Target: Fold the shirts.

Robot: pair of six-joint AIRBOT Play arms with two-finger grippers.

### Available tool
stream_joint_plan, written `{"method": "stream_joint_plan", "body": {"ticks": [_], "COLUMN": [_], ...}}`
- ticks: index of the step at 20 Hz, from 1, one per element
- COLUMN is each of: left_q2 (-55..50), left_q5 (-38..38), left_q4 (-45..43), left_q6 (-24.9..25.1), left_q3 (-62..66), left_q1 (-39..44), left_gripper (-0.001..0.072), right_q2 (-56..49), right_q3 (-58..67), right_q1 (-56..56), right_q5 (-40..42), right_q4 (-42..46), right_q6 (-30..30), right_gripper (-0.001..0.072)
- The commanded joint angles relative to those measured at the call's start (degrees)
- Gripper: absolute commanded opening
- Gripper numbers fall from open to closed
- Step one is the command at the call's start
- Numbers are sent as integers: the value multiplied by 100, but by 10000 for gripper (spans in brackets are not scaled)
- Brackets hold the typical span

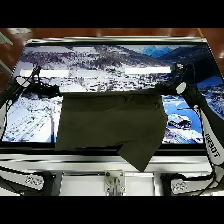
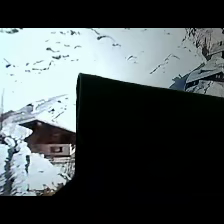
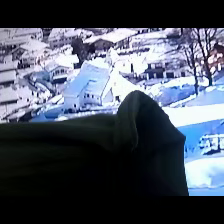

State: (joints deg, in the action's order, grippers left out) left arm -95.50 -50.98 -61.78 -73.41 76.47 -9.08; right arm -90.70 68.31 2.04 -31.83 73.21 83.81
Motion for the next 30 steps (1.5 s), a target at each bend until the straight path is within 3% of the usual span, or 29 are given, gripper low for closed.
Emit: {"method": "stream_joint_plan", "body": {"ticks": [1, 4, 14, 15, 16, 17, 20, 23, 26, 27, 30], "left_q2": [-33, -48, -363, -380, -374, -352, -96, 468, 1473, 1832, 2367], "left_q5": [-1486, -2026, -2269, -2332, -2422, -2577, -3141, -4048, -3823, -3602, -3230], "left_q4": [-168, -251, -92, 87, 160, 157, 133, 129, -136, -195, -125], "left_q6": [94, 68, -487, -483, -481, -466, -422, -66, 151, 269, 706], "left_q3": [57, 57, 50, 50, 68, 118, 190, -109, -1626, -2330, -3751], "left_q1": [-118, -149, -81, -92, -103, -138, -466, -1027, -1690, -1958, -2568], "left_gripper": [35, 35, 40, 130, 341, 424, 441, 466, 499, 564, 607], "right_q2": [162, 131, -280, -225, -127, 24, 708, 1419, 1858, 1998, 2369], "right_q3": [-7, -9, -11, -4, 4, 31, 221, 238, -127, -348, -1064], "right_q1": [-7, -7, -7, -7, -7, -7, 15, 529, 1738, 2133, 3062], "right_q5": [-1928, -2691, -2664, -2664, -2662, -2719, -3246, -4203, -5241, -5318, -4883], "right_q4": [442, 1016, 1086, 1086, 1091, 1093, 1622, 1963, 1637, 1467, 573], "right_q6": [2, 520, 1268, 1279, 1257, 1141, 951, 514, -144, -264, -328], "right_gripper": [54, 53, 63, 147, 349, 556, 583, 583, 583, 583, 583]}}
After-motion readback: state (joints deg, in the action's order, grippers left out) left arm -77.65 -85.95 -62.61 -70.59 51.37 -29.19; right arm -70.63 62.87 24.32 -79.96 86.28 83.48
